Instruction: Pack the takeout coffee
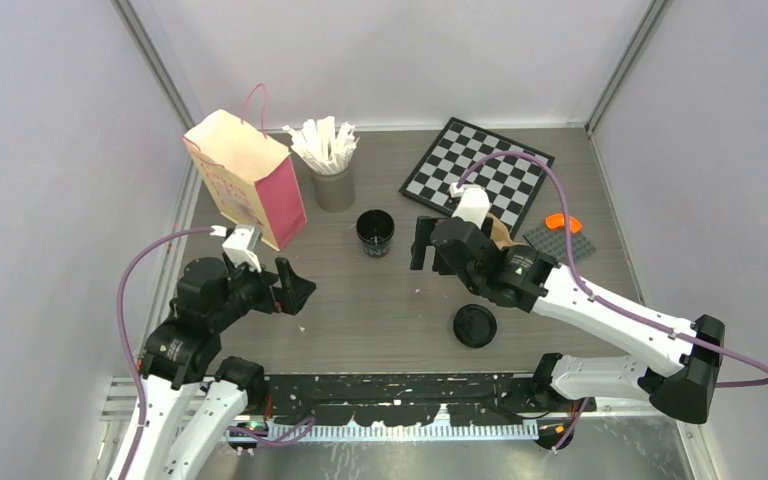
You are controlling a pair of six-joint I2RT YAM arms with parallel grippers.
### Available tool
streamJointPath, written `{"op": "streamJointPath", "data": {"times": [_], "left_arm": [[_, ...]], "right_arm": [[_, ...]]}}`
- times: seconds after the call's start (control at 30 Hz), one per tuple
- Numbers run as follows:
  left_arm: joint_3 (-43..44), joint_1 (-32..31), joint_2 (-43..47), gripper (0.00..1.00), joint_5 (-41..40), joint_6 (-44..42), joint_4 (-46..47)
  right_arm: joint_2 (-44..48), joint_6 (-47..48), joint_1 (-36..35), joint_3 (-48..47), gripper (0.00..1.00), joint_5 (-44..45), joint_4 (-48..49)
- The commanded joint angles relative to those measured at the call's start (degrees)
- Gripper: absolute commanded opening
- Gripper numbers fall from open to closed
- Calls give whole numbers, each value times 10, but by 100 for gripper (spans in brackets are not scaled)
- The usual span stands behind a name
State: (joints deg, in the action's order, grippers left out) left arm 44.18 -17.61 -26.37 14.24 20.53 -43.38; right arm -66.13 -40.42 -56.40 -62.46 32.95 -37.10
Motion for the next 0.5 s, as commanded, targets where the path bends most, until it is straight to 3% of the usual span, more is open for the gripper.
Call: {"op": "streamJointPath", "data": {"times": [0.0,0.27,0.47], "left_arm": [[-3,2,-5,100,-3,-1,17],[-4,2,-3,100,-3,-1,18],[-4,2,-1,100,-3,0,18]], "right_arm": [[12,1,0,-1,99,21,40],[-17,14,0,-16,98,49,71],[-104,61,3,-77,93,71,106]]}}
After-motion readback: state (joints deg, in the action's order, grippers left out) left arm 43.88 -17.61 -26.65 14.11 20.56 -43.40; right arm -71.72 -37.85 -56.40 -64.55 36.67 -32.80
